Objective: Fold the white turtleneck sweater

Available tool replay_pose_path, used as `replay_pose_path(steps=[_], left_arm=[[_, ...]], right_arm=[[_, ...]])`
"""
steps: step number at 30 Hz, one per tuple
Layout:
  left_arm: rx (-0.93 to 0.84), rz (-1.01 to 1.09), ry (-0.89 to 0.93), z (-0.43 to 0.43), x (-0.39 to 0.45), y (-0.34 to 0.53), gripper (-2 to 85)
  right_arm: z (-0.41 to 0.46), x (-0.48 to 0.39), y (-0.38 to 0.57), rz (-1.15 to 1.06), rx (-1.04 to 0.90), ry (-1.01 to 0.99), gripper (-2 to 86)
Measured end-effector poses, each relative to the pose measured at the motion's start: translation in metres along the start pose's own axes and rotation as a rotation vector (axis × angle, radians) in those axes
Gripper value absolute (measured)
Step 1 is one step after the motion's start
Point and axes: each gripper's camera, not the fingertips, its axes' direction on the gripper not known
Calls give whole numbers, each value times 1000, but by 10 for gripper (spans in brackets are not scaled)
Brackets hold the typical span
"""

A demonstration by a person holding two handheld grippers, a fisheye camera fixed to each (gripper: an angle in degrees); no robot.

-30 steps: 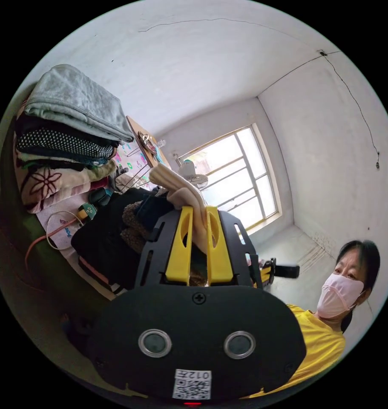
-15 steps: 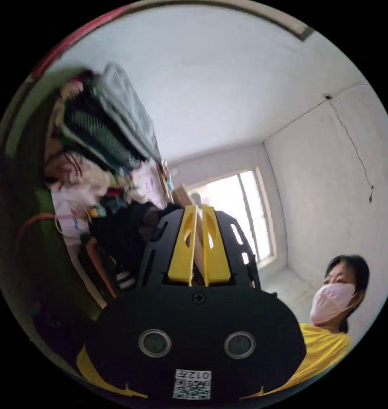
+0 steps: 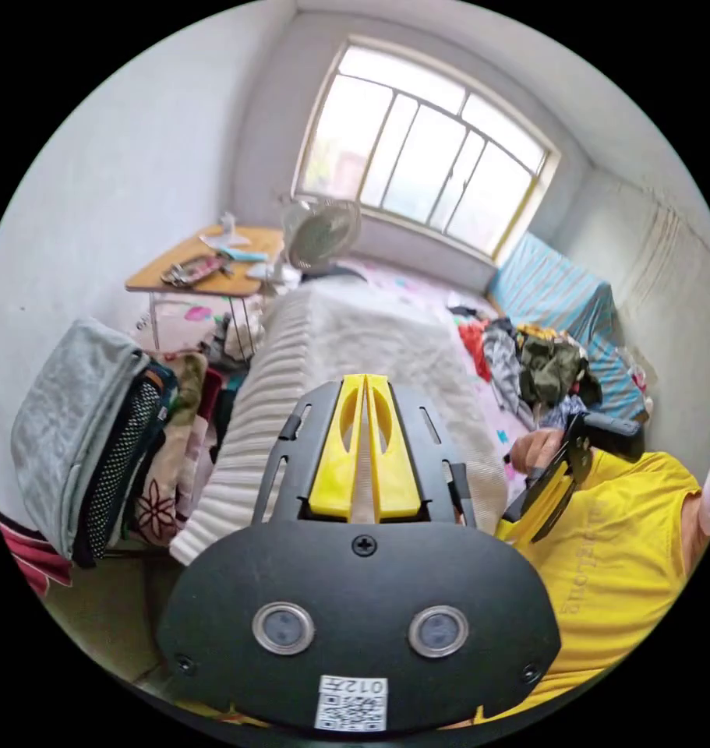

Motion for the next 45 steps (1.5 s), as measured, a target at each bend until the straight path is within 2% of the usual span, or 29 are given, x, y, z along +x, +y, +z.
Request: replay_pose_path(steps=[3, 5, 8, 9, 10, 13, 15, 19, 23, 26, 29, 31, 35, 39, 42, 44, 45], left_arm=[[-31, 14, 1, 23, 3, -12, 3], [-24, 14, 11, 27, 4, -17, 3], [-35, 15, 13, 36, 4, -23, 3], [-33, 12, 19, 38, 3, -24, 3], [-33, 9, 22, 39, 3, -25, 3], [-35, 10, 21, 44, 3, -30, 4], [-37, 14, 12, 48, 6, -33, 5], [-43, 21, -4, 53, 9, -38, 4], [-47, 28, -19, 57, 10, -41, 5], [-46, 25, -15, 59, 8, -42, 5], [-43, 20, -4, 60, 4, -42, 5], [-39, 18, 8, 60, 2, -42, 5], [-35, 18, 30, 63, -1, -42, 5], [-37, 29, 18, 63, 0, -41, 4], [-34, 31, 16, 61, -1, -38, 4], [-30, 30, 20, 60, -3, -36, 4], [-27, 28, 26, 59, -4, -35, 4]], right_arm=[[-43, 28, 27, 44, 5, -4, 31], [-78, 62, 52, 169, 50, 44, 34], [-141, 157, 123, 683, 201, 194, 43], [-161, 200, 169, 963, 311, 162, 55], [-173, 239, 222, 1222, 449, 46, 69], [-165, 291, 325, 1590, 763, -277, 103], [-156, 306, 351, 1677, 844, -351, 116], [-149, 333, 368, 1736, 951, -432, 125], [-148, 362, 368, 1771, 937, -431, 115], [-149, 388, 357, 1738, 858, -441, 83], [-163, 406, 345, 1648, 761, -322, 41], [-176, 411, 330, 1572, 668, -175, 28], [-180, 406, 310, 1501, 579, -75, 21], [-167, 384, 316, 1591, 707, -172, 18], [-188, 353, 312, 1627, 823, -19, 14], [-208, 328, 289, 1541, 882, 126, 12], [-220, 312, 259, 1429, 884, 210, 11]])
